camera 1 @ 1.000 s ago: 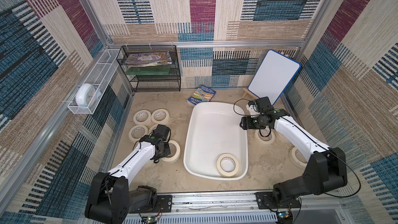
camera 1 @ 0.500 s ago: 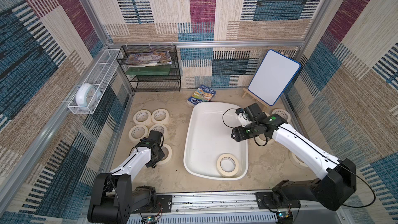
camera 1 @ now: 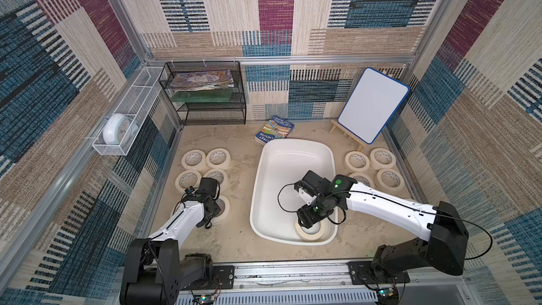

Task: Take out the art tape in the storage box
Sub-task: Place the art tape at the center of the board, then pick up the art tape from the storage box.

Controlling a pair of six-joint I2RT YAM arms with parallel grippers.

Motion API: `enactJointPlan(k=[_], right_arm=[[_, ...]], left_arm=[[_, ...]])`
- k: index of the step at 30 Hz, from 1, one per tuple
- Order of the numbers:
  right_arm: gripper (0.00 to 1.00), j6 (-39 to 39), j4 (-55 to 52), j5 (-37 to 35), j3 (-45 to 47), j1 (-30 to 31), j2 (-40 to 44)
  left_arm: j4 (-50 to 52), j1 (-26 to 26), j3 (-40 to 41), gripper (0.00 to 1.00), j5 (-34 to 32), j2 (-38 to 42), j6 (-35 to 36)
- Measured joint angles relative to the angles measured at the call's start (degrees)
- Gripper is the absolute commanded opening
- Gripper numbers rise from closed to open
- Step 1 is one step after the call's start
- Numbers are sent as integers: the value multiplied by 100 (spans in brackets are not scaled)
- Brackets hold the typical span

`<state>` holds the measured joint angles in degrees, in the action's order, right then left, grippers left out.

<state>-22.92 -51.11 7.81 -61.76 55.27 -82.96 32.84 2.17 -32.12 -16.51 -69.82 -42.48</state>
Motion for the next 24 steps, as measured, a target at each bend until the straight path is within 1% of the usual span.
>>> enactJointPlan(k=[4, 6, 7, 9, 10, 15, 18, 21, 24], right_arm=[[74, -243, 127, 85, 42, 247, -339], [72, -319, 240, 129, 55, 317, -509], [70, -356, 315, 149, 72, 334, -592], [68, -428, 411, 192, 76, 356, -726], [67, -452, 457, 199, 37, 352, -811], [67, -514, 730, 208, -133, 348, -1259], [65, -605, 861, 170, -50, 350, -1392], [62, -726, 1034, 122, 55, 352, -1488], [55, -809, 1154, 28, 111, 352, -1519]], left_arm=[[-81, 0, 24, 64, -9, 116, 96], [-96, 0, 26, 70, -7, 201, 125], [-96, 0, 26, 75, 0, 271, 160], [-96, 2, 28, 79, 9, 479, 208], [-101, 2, 37, 85, 9, 605, 221], [-92, 11, 31, 100, 170, 1209, 428], [-96, 39, -120, 99, 330, 1550, 638], [-17, 101, -468, 99, 446, 1775, 885], [81, 184, -791, 99, 444, 1941, 1110]])
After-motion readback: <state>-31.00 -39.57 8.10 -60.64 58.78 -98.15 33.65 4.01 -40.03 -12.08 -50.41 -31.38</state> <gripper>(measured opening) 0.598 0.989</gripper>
